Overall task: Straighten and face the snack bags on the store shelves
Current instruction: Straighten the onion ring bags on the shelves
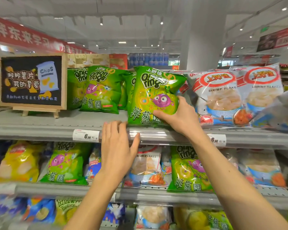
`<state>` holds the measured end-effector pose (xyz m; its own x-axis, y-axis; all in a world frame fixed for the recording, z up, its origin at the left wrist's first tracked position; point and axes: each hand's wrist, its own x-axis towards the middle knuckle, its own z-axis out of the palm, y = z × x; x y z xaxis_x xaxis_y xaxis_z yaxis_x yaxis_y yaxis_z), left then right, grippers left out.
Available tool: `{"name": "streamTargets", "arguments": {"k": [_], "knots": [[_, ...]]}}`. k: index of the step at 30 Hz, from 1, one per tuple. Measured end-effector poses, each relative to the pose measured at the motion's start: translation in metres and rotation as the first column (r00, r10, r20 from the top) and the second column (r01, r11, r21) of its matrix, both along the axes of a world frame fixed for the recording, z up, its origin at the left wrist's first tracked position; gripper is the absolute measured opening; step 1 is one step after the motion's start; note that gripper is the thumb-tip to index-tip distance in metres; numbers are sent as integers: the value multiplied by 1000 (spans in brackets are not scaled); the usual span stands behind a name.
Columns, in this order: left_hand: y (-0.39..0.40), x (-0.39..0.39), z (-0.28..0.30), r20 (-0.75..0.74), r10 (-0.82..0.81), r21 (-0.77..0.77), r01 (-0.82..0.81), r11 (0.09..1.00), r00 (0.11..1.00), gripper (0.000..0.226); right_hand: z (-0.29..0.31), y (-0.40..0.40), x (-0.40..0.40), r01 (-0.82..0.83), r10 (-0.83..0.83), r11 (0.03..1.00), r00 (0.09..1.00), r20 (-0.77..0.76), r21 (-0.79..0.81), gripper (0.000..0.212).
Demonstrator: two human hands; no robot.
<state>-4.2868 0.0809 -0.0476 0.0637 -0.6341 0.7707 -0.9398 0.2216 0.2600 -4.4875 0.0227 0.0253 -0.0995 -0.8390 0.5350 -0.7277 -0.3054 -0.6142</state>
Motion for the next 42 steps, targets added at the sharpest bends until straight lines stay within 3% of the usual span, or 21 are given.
{"name": "streamTargets", "arguments": {"k": [3,7,11,14,17,21,27,32,36,38,42], "knots": [[3,-11,-10,-121,-48,-17,47,999,991,53,-14,17,0,33,-19,981,997,70,-194,88],[20,-31,-31,-394,-127,-146,74,986,910,52,-64,58,-6,119,86,854,927,364,-506,35],[35,-44,-63,-539,-186,-261,48,964,822,45,-144,91,-9,286,74,822,804,591,-492,9],[40,-49,-92,-599,-201,-248,59,967,775,38,-190,98,-17,350,-52,885,728,684,-306,12],[36,-49,-122,-654,-98,-114,30,993,750,34,-220,97,-34,368,-153,913,706,691,-174,7],[31,-47,-147,-741,27,107,78,991,671,38,-245,91,-57,350,-235,934,750,618,-69,20],[20,-35,-162,-733,55,196,133,971,678,49,-252,85,-79,377,-362,925,825,435,55,44],[0,-26,-159,-697,44,229,165,959,715,61,-242,74,-95,334,-360,932,892,272,138,75],[-18,-25,-150,-682,-7,221,216,951,732,69,-231,53,-105,253,-296,951,914,279,179,87],[-26,-23,-145,-682,-48,209,258,943,730,69,-225,40,-107,184,-242,964,908,343,191,84],[-45,-13,-142,-686,-18,347,349,870,727,94,-220,19,-114,75,-154,973,916,371,219,65]]}}
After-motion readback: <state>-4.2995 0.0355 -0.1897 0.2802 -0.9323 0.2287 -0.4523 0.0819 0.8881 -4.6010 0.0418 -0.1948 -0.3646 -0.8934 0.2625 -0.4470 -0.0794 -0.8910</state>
